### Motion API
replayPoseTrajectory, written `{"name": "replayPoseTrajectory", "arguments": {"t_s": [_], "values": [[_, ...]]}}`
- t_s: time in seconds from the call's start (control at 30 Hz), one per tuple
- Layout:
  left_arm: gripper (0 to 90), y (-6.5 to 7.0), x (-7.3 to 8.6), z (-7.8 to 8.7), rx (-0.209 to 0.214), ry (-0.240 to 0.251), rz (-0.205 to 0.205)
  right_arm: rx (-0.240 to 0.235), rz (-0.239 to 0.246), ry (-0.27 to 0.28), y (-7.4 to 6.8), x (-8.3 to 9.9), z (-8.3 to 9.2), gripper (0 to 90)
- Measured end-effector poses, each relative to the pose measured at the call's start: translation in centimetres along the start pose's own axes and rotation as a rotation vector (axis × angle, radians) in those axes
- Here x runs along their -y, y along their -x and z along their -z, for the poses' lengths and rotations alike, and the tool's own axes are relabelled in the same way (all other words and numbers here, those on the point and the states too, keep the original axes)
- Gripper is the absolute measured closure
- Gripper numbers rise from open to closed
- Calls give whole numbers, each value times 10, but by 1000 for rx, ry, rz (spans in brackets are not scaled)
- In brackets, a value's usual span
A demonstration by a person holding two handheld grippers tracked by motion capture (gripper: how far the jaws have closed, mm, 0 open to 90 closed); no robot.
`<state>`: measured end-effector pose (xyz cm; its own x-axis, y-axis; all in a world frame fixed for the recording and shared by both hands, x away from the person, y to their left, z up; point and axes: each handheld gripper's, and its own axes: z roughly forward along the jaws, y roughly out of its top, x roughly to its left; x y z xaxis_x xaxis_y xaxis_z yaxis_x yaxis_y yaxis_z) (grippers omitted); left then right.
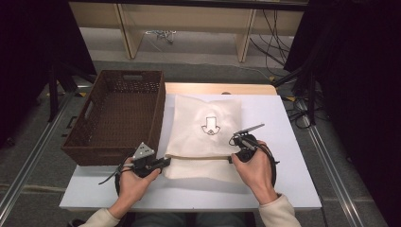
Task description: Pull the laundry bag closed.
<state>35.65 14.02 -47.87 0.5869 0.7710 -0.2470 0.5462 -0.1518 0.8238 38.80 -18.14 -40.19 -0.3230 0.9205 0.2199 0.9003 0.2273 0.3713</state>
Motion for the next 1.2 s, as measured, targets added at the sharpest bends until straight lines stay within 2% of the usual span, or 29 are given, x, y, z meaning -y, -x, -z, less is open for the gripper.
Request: {"name": "replayPoseTrajectory", "arguments": {"t_s": [0.07,0.1,0.13,0.3,0.33,0.5,0.53,0.57,0.6,0.63,0.67,0.7,0.77,0.87,0.9,0.97,1.0,1.2], "values": [[850,0,0,0,1,1,1,4,3,4,0,0,0,886],[850,0,0,0,-1,0,-1,13,-15,0,-1,0,1,886],[850,0,0,0,-2,1,-1,9,4,5,1,0,1,886],[851,0,-1,0,0,1,-2,10,-28,-3,0,0,3,886],[850,1,-1,0,-2,6,4,8,-7,3,2,0,3,886],[850,1,-1,0,3,7,0,11,-25,2,1,0,4,886],[850,1,-1,0,3,4,-1,5,-13,6,3,0,4,886],[850,1,-1,0,4,9,4,9,-38,-7,1,0,5,886],[851,0,-1,0,4,8,2,15,-39,-3,2,0,5,886],[851,0,-1,0,1,4,1,11,1,20,6,0,4,886],[851,0,0,0,0,7,2,16,-10,10,5,0,5,886],[850,0,-1,0,1,2,1,14,-41,2,3,0,6,886],[851,1,-1,0,-1,5,2,13,-28,6,5,0,6,886],[851,0,-1,0,-1,3,0,18,-38,1,4,1,7,886],[850,0,0,0,-1,4,2,14,-9,10,7,1,6,887],[850,0,-1,0,2,3,0,20,-17,13,9,1,8,886],[850,0,-1,0,2,2,0,25,-36,10,7,1,9,887],[851,1,-1,0,-2,5,-1,18,-20,14,10,2,8,886]]}}
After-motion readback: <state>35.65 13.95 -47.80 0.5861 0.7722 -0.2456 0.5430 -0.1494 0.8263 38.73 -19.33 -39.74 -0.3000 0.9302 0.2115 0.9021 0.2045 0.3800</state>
